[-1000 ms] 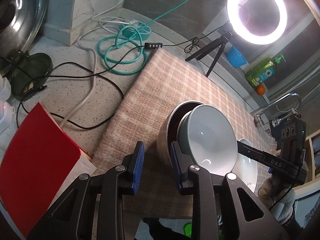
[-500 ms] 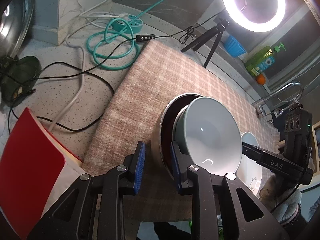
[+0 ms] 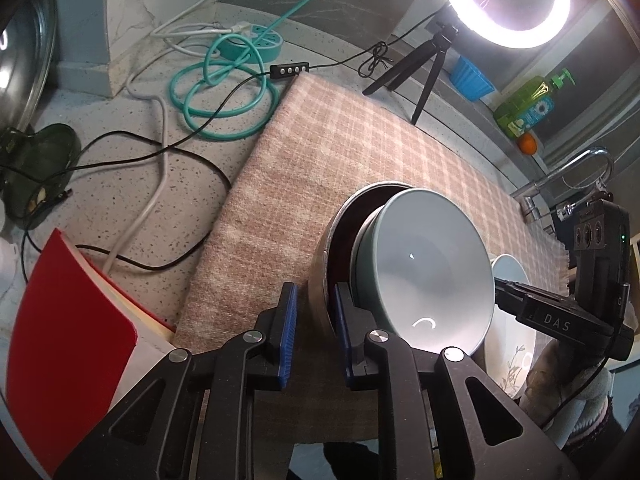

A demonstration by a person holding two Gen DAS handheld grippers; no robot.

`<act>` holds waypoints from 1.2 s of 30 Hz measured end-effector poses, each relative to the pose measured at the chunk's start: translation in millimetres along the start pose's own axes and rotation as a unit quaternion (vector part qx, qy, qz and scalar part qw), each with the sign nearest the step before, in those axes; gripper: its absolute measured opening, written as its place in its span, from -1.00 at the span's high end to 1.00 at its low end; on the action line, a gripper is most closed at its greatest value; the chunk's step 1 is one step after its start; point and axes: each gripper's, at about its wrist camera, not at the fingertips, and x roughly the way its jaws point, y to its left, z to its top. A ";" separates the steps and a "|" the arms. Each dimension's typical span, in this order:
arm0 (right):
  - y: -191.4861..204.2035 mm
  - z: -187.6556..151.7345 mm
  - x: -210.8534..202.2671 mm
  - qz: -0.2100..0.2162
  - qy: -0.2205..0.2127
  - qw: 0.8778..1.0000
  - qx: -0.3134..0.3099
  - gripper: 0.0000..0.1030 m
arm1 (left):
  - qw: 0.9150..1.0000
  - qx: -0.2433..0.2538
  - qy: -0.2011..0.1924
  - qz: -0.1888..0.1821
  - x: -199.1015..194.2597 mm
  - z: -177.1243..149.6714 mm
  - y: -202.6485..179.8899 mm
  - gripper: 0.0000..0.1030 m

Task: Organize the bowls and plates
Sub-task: 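Lift the nested bowls and lower them onto the white plate stack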

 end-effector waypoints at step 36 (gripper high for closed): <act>-16.8 -6.2 -72.5 0.008 -0.056 0.998 0.031 0.73 | 0.998 0.051 -0.038 -0.025 -29.6 10.5 -67.9 0.85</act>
